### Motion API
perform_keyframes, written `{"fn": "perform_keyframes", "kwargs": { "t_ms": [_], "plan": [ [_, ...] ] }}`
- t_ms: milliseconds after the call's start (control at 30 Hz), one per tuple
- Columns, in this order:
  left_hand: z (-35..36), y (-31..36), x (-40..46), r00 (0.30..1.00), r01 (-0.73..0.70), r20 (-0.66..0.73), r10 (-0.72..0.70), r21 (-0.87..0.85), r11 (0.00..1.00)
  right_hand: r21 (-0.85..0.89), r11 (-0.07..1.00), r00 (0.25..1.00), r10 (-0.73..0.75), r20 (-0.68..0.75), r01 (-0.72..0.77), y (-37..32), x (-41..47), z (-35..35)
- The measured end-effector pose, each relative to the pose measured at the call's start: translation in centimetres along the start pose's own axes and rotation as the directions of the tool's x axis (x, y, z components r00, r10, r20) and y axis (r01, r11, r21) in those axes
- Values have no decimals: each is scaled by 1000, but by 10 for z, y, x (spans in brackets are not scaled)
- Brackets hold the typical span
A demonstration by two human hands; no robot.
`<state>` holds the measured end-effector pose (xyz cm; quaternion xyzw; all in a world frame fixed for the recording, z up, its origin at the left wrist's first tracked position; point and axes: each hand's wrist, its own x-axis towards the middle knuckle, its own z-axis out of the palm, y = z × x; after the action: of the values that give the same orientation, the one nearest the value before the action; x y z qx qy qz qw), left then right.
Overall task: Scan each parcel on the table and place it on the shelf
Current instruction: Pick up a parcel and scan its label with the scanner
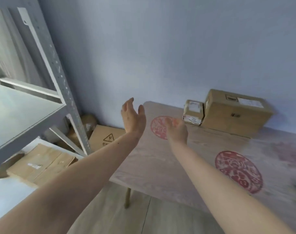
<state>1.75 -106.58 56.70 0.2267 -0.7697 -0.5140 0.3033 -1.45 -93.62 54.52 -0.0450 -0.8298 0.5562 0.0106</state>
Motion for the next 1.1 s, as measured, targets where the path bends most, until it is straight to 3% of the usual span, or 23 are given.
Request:
{"fn": "perform_keyframes", "kwargs": {
  "t_ms": [267,600,933,1100],
  "plan": [
    [144,30,-23,991,44,129,-44,6,999,22,999,995,51,-87,-49,55,73,-115],
    [288,45,-11,956,113,267,-123,51,992,14,990,971,144,-194,-144,110,169,-196],
    [418,66,40,852,78,512,-111,85,993,46,968,912,250,-326,-248,147,290,-284],
    [468,64,54,799,170,564,-211,125,978,77,951,895,309,-322,-301,173,347,-321]
  ]
}}
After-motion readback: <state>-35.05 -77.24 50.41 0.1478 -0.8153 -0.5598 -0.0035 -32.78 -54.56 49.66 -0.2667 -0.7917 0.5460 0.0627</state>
